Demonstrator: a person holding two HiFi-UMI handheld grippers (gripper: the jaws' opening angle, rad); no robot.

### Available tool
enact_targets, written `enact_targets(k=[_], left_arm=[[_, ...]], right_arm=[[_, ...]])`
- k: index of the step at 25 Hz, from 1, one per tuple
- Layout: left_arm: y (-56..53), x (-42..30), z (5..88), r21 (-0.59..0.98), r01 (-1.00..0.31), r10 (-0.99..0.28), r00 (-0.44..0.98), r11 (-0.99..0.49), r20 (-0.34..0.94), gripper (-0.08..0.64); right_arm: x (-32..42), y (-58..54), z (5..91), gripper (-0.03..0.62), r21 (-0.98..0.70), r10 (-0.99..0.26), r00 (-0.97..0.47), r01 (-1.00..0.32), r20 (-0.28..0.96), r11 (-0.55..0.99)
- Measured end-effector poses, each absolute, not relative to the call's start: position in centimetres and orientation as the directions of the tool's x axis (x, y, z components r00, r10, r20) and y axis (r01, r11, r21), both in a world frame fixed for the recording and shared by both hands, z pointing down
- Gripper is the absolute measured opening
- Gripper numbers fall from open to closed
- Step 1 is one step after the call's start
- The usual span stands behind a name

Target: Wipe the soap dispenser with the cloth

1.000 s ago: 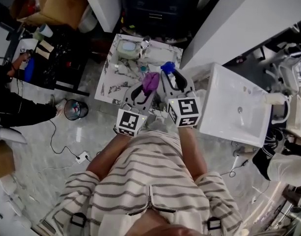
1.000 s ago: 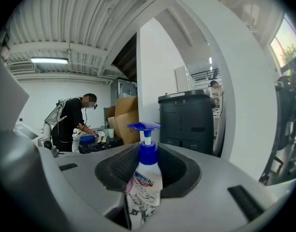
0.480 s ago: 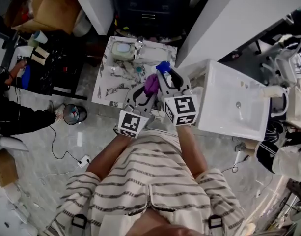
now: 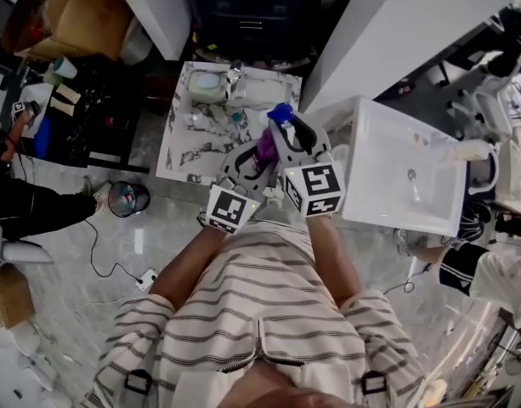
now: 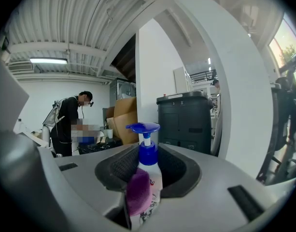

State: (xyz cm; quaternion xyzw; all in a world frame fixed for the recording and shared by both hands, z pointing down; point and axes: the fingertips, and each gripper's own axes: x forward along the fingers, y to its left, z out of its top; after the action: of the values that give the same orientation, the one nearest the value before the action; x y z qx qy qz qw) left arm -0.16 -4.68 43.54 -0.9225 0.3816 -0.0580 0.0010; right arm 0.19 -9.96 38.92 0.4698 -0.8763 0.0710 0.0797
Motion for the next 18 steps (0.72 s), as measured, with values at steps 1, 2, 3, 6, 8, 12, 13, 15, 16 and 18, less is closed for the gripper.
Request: enact_targets(k=[1,2,3,6,8,12,13,15,16,18], left_arm=[[-4.7,0.0,43.6,-0.049,-0.698,-0.698,0.708,-0.715,0.106,0.123],[-4.7,0.2,43.6,-0.054,-0.691,-0.692,0.714,-0.721,0.107,0.123],[-4.7,0.5,43.7,-0.061,-0.683,-0.685,0.720,-0.728,0.110,0.123],[-4.5,1.4,44.0,-0.077,-0.659,-0.664,0.739,-0.748,0.116,0.123],[-4.4,1.8,44.2,-0.081,-0.653,-0.658,0.744,-0.753,0.116,0.123],[-4.6,2.5,44.6,-0.077,-0.638,-0.642,0.758,-0.767,0.119,0.123],[-4.6,2.6,44.7,-0.076,-0.634,-0.638,0.761,-0.770,0.121,0.123],[-4.7,2.8,44.9,-0.078,-0.628,-0.632,0.764,-0.775,0.128,0.123],[-4.7,3.0,45.0,-0.079,-0.625,-0.630,0.765,-0.776,0.132,0.123],[-4.7,3.2,45.3,-0.080,-0.621,-0.626,0.767,-0.780,0.140,0.123]], right_arm=[[0.2,-9.9,38.9,0.133,-0.048,-0.811,-0.547,-0.834,0.207,0.550],[0.2,-9.9,38.8,0.133,-0.047,-0.811,-0.548,-0.833,0.207,0.551],[0.2,-9.8,38.7,0.133,-0.047,-0.810,-0.548,-0.833,0.207,0.552],[0.3,-9.5,38.7,0.133,-0.046,-0.810,-0.548,-0.833,0.207,0.552],[0.4,-9.3,38.7,0.133,-0.043,-0.812,-0.546,-0.834,0.206,0.550],[1.1,-9.3,38.5,0.133,-0.044,-0.819,-0.536,-0.841,0.204,0.539],[1.2,-9.3,38.3,0.133,-0.046,-0.821,-0.534,-0.843,0.202,0.537],[1.5,-9.3,38.0,0.133,-0.050,-0.824,-0.532,-0.844,0.196,0.534],[1.6,-9.2,37.9,0.133,-0.051,-0.825,-0.532,-0.845,0.193,0.533],[1.8,-9.1,37.5,0.133,-0.052,-0.827,-0.530,-0.846,0.184,0.531]])
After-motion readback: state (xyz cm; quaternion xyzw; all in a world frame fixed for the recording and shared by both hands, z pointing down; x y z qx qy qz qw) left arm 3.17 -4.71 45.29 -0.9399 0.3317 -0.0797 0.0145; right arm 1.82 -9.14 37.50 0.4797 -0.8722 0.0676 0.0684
